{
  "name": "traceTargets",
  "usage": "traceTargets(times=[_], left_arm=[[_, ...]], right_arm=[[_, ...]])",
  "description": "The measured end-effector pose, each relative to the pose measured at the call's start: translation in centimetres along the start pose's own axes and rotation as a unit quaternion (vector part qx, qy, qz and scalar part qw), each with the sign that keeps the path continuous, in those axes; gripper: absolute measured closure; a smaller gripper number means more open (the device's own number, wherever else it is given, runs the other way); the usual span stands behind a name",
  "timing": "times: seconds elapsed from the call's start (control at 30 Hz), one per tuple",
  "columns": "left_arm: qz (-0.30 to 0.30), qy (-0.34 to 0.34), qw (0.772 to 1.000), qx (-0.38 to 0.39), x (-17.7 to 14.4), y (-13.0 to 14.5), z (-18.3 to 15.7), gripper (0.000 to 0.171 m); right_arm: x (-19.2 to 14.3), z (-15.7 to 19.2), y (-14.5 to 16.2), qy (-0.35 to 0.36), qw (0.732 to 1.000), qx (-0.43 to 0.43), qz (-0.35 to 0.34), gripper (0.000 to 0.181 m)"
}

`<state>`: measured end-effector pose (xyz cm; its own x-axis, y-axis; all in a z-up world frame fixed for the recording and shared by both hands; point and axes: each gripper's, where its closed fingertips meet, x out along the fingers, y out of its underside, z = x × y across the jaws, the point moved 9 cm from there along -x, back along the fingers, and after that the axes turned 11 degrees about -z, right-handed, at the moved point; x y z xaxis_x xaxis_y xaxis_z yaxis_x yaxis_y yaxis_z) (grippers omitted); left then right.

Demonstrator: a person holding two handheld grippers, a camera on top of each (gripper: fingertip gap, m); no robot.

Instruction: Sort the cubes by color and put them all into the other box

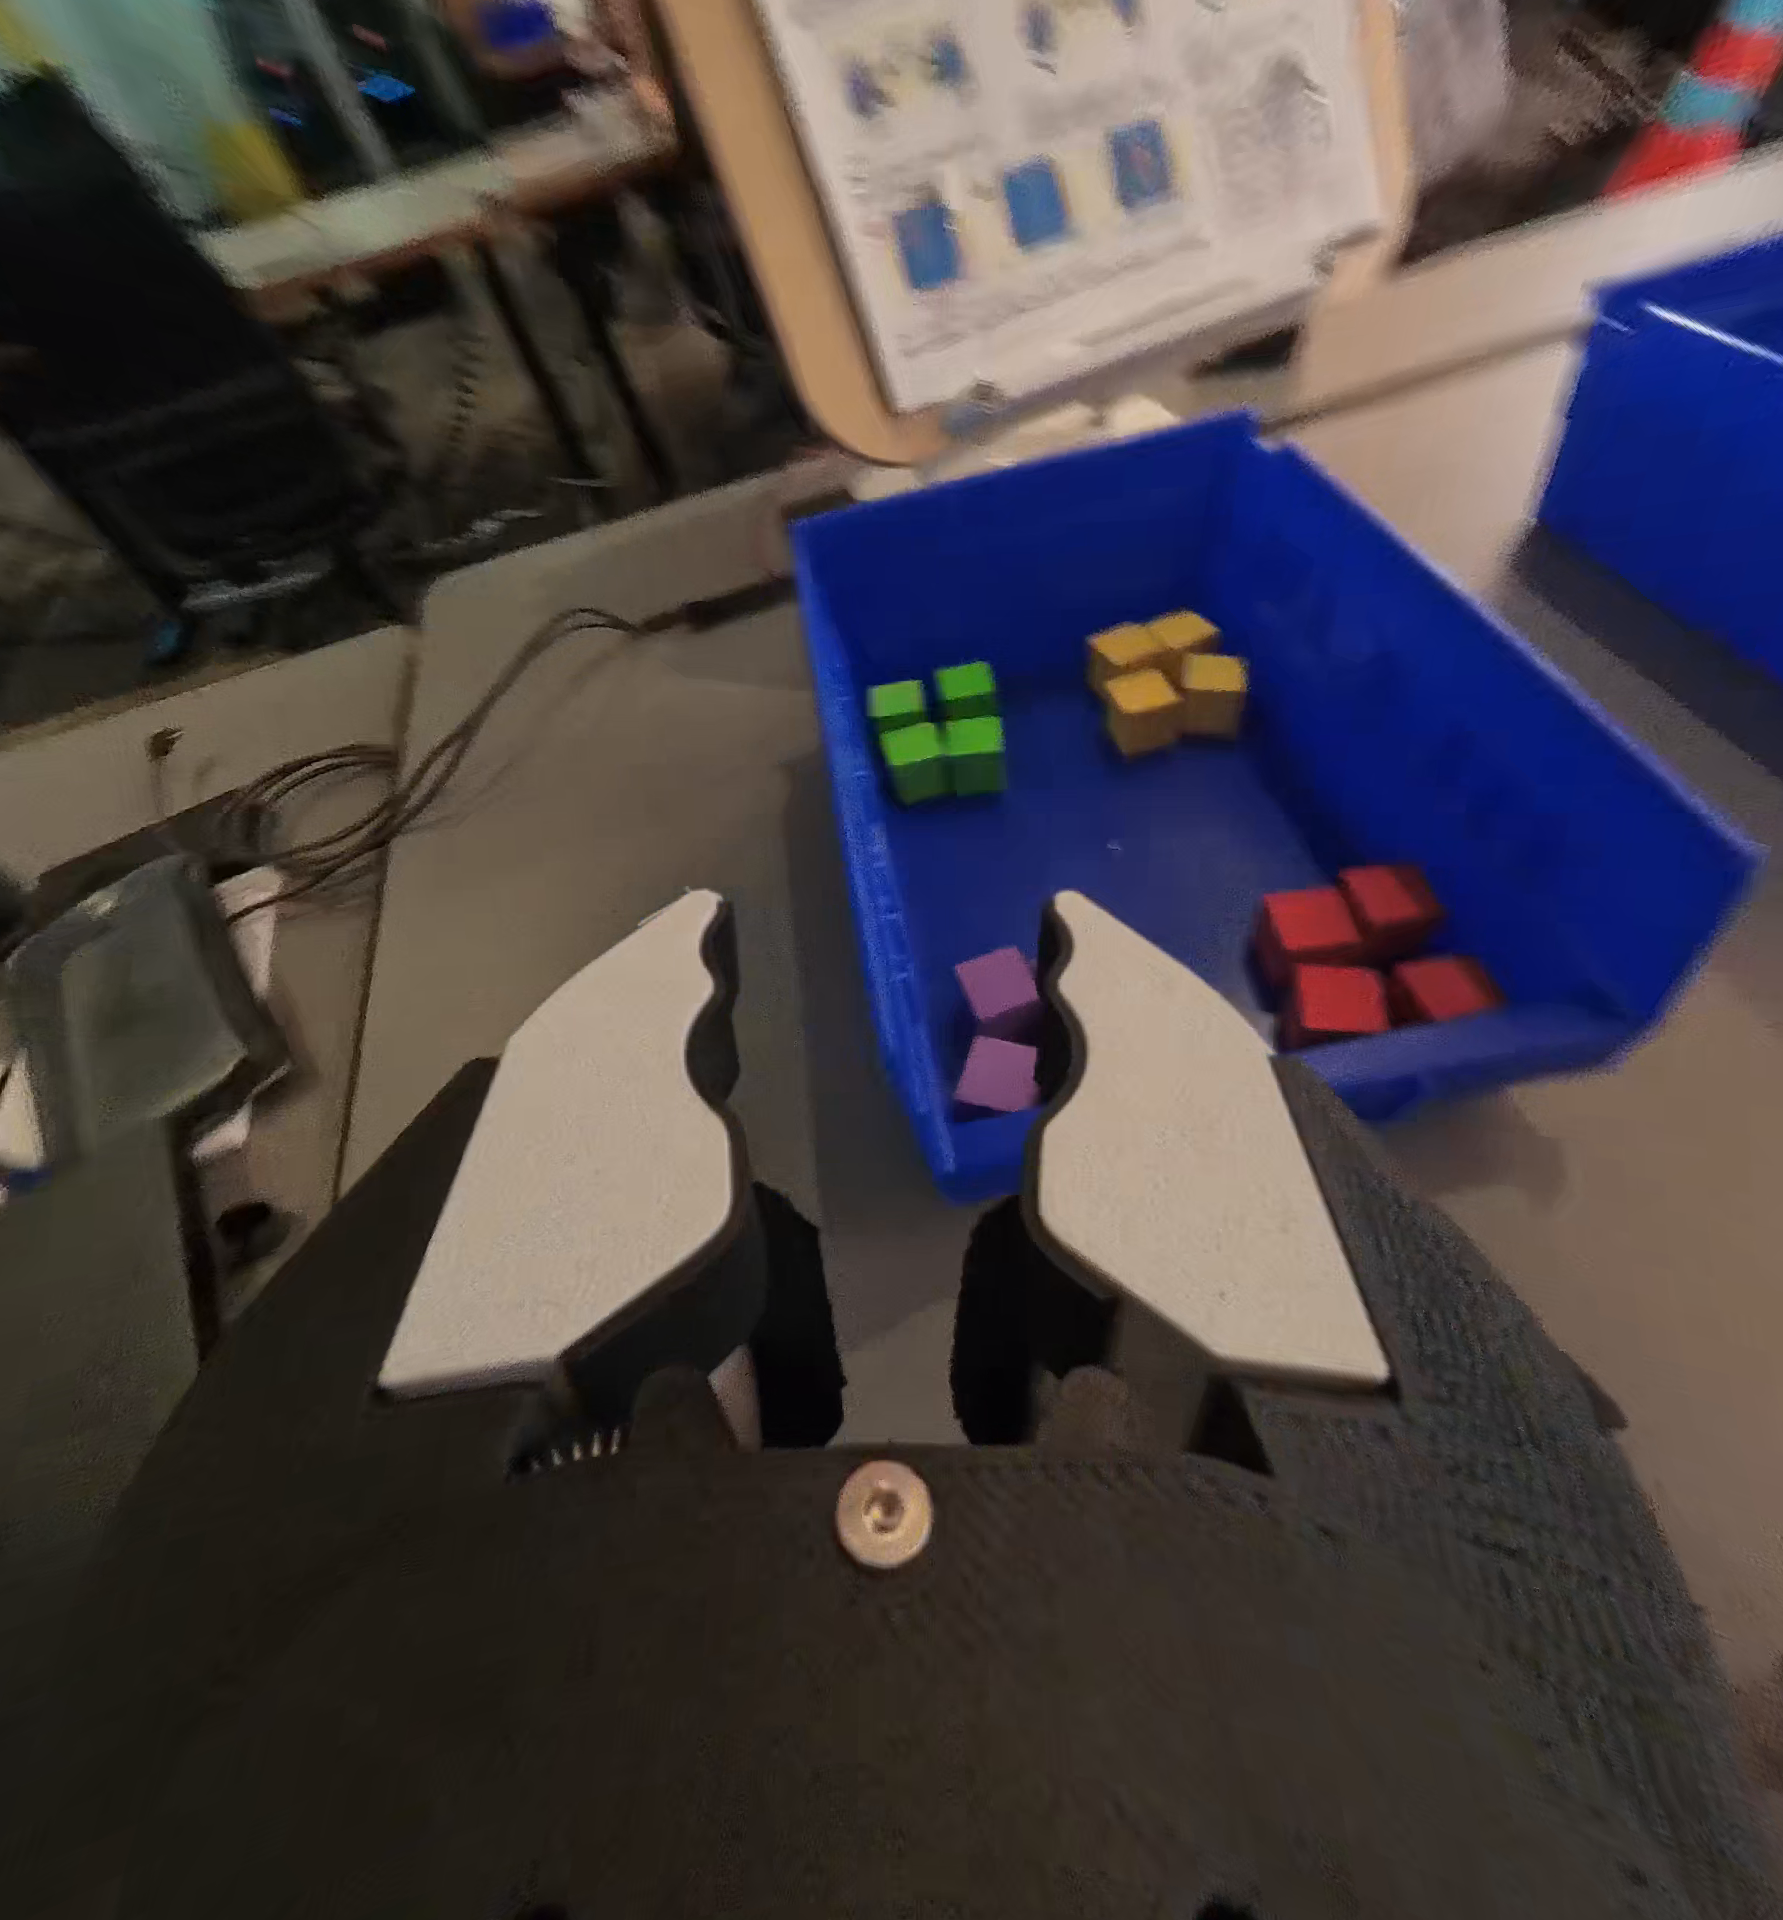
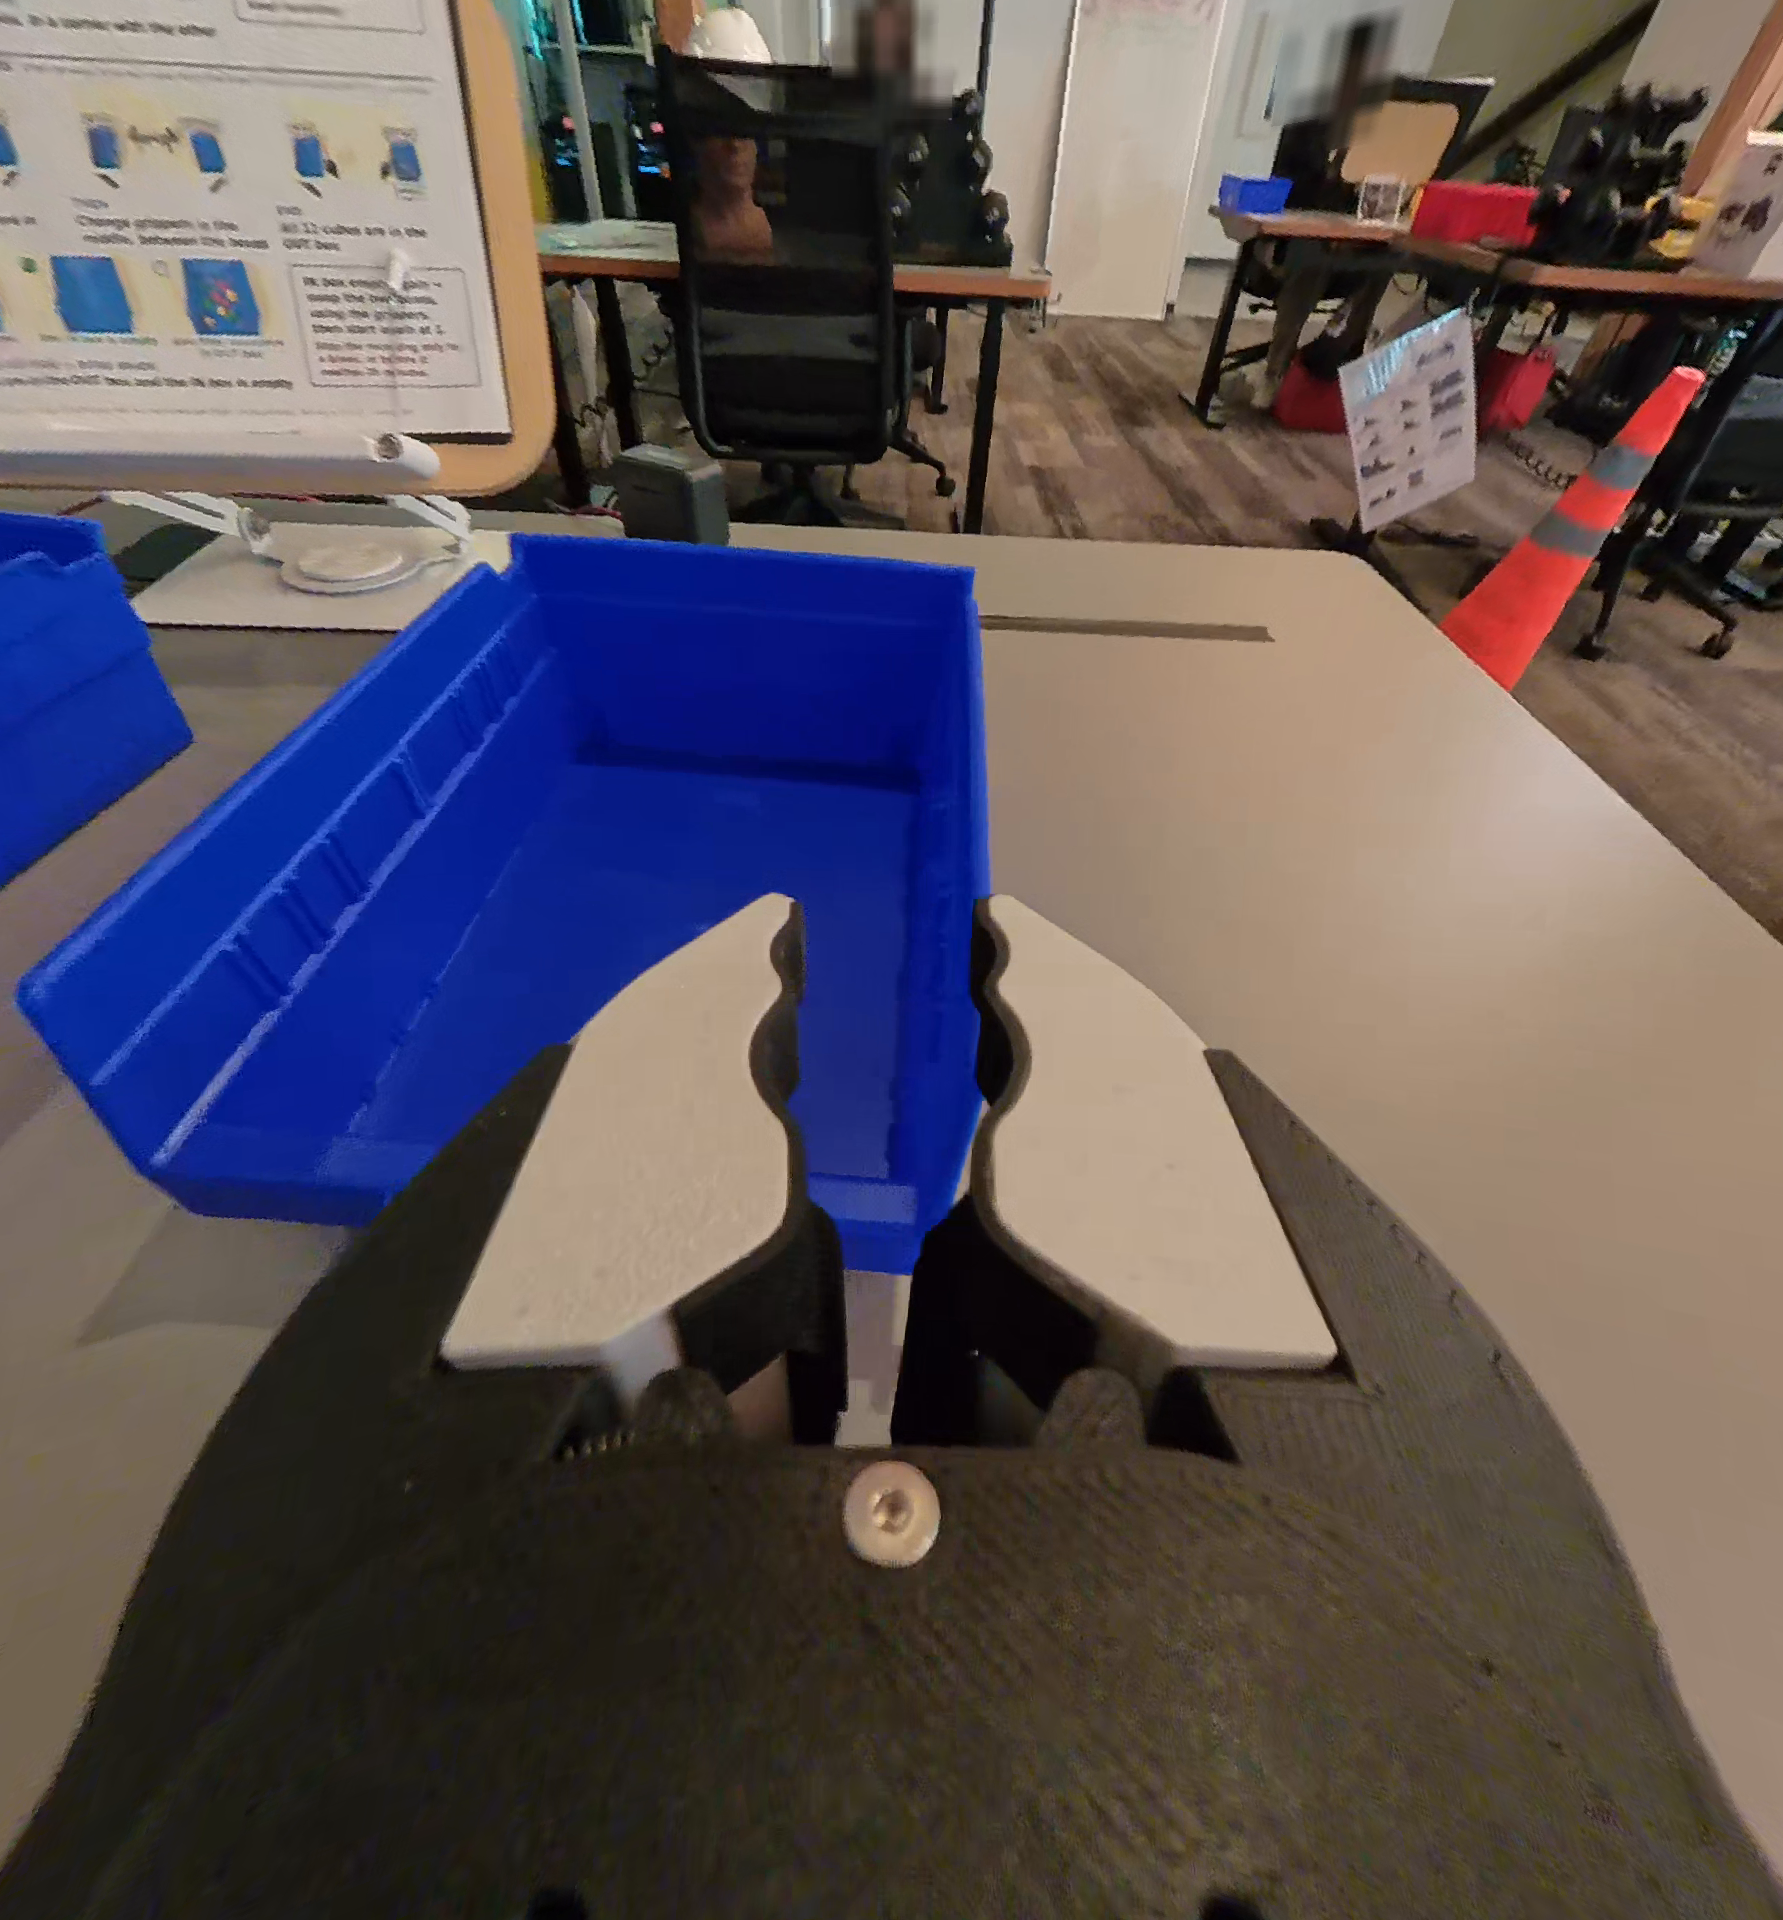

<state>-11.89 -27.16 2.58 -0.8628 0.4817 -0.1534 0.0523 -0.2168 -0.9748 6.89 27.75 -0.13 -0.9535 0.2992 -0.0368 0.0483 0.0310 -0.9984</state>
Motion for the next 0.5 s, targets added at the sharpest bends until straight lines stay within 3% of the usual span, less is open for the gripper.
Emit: traceTargets(times=[0.1, 0.23, 0.37, 0.5], left_arm=[[-0.024, -0.057, 0.998, -0.02, 0.5, 3.0, -0.6, 0.116], [-0.022, -0.133, 0.99, 0.046, 2.2, 5.3, -2.0, 0.116], [0.011, -0.102, 0.995, -0.016, 4.0, 7.2, -2.4, 0.115], [0.012, -0.122, 0.992, -0.032, 4.5, 7.8, -1.5, 0.118]], right_arm=[[0.1, 1.0, -0.1, -0.017, 1.0, 0.003, -0.016, 0.151], [0.6, 2.3, -0.6, -0.039, 0.999, -0.01, -0.024, 0.152], [0.8, 3.0, -0.9, -0.054, 0.998, -0.02, -0.025, 0.153], [0.8, 2.7, -0.9, -0.056, 0.998, -0.021, -0.027, 0.154]])
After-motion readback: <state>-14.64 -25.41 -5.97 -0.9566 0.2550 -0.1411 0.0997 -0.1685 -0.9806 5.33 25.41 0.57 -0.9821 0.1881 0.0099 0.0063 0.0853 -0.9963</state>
